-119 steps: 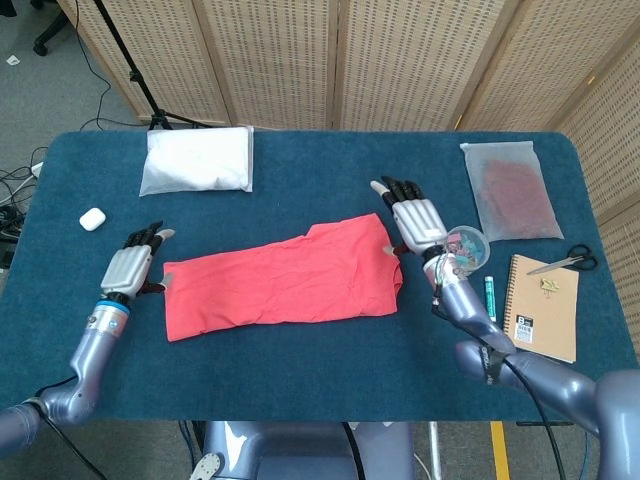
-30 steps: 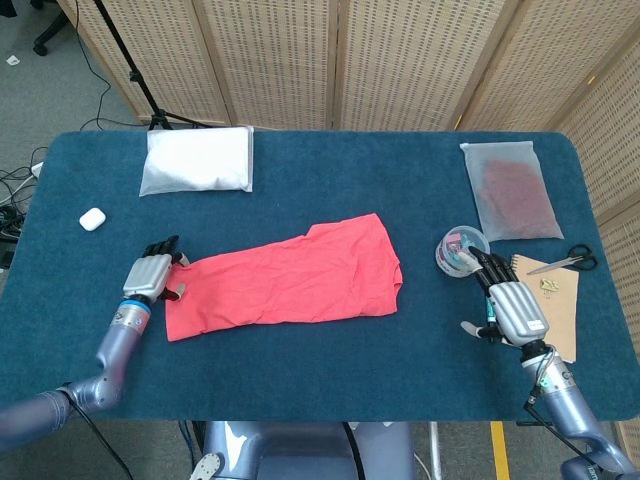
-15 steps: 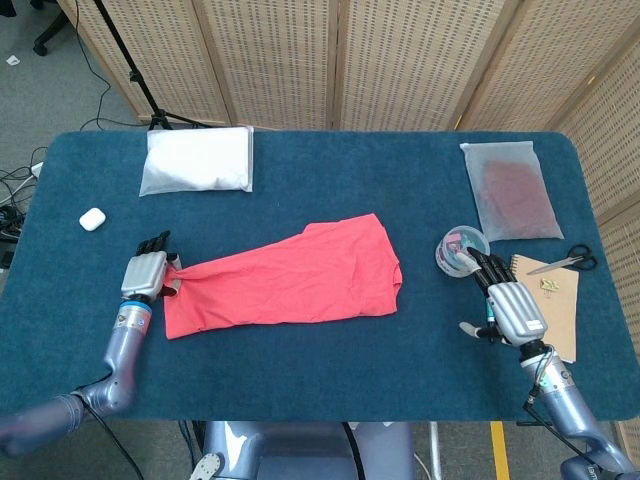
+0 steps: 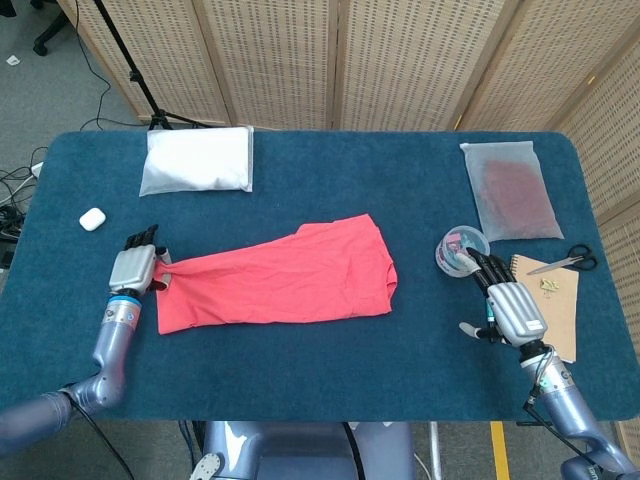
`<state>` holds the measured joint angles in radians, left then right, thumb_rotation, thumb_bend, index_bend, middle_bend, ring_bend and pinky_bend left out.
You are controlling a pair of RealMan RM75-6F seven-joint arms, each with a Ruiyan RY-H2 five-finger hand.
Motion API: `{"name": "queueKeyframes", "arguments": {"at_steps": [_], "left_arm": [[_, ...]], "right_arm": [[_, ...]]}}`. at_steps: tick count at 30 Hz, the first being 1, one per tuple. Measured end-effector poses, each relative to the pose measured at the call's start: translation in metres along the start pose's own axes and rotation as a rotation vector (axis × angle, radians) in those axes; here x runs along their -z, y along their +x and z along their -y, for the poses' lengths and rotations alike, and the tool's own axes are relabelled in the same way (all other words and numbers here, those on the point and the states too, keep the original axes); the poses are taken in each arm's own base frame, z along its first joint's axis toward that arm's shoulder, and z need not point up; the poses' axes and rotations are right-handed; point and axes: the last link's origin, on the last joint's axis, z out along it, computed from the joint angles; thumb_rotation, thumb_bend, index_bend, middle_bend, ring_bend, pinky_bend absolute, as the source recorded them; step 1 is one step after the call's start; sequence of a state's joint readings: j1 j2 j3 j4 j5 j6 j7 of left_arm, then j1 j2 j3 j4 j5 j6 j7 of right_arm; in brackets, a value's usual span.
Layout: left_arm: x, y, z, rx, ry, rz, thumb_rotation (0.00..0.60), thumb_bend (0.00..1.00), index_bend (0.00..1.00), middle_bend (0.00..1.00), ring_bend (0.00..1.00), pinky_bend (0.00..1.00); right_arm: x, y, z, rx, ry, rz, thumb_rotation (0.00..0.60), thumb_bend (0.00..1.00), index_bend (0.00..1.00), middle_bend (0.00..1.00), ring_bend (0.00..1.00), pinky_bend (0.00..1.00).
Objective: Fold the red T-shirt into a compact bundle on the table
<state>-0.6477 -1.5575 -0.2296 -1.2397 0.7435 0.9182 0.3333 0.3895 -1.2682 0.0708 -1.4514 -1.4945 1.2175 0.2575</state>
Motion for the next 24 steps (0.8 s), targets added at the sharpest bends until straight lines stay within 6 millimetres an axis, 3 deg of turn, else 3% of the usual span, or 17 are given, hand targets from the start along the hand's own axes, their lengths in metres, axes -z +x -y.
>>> {"name": "queueKeyframes", "arguments": {"at_steps": [10,24], "left_arm": [[-0.004,0.035,0.054,-0.085,0.136,0.018,0.600,0.48,0.78,0.00,0.00,0.00],[-0.007,0.062,0.165,-0.026,0.361,0.036,0.600,0.49,0.78,0.00,0.00,0.00]], "right_arm": [[0.000,-0.001,0.001,0.002,0.001,0.004,0.600,0.00,0.00,0.00,0.00,0.00],[0.000,-0.003,0.002,0.002,0.003,0.014,0.600,0.00,0.00,0.00,0.00,0.00]]}}
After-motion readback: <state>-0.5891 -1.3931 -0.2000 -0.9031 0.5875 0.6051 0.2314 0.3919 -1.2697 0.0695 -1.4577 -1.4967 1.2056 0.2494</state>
